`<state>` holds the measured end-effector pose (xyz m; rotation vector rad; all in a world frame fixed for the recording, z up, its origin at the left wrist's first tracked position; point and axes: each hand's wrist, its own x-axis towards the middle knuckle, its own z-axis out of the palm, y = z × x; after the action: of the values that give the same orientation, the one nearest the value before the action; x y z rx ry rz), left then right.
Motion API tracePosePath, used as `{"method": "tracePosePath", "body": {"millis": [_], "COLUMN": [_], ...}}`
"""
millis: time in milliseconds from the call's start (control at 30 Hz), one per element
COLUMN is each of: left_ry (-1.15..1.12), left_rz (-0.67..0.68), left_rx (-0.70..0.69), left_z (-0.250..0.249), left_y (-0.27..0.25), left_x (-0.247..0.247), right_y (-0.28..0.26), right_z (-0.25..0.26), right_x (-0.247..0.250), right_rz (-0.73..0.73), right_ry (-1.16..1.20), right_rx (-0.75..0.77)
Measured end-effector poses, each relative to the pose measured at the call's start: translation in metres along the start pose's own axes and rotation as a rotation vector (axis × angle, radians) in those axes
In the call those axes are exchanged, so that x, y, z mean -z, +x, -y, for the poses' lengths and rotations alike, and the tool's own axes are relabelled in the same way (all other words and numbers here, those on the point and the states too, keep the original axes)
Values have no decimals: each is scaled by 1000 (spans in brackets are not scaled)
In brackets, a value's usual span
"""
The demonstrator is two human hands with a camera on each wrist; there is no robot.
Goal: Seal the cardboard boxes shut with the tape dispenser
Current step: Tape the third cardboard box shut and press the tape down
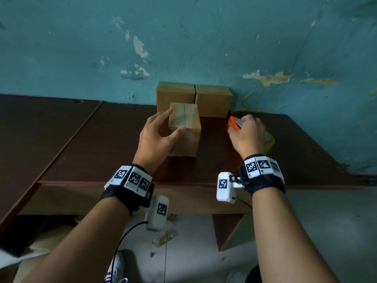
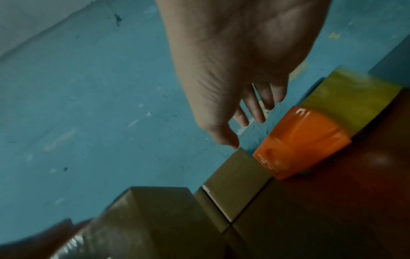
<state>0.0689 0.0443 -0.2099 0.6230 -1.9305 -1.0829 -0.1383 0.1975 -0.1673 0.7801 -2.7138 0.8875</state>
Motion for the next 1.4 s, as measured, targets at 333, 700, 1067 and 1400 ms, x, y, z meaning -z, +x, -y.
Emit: {"method": "tracePosePath", "body": {"millis": [333, 700, 1067, 1400], "left_ry": [-3, -11, -54, -482], "left_rz": [25, 35, 6, 122], "left_rx": [26, 35, -16, 6], "left_z": [-5, -14, -28, -55], "left_y": [3, 4, 10, 10], "left_x": [-3, -2, 11, 11], "right_y": [9, 3, -8, -32], "right_z": [-15, -17, 9, 34], "right_x": [-14, 6, 39, 46], "right_rz": [104, 76, -133, -41], "right_ry": [-221, -120, 452, 643], "right_rx": [-131, -158, 169, 448]}}
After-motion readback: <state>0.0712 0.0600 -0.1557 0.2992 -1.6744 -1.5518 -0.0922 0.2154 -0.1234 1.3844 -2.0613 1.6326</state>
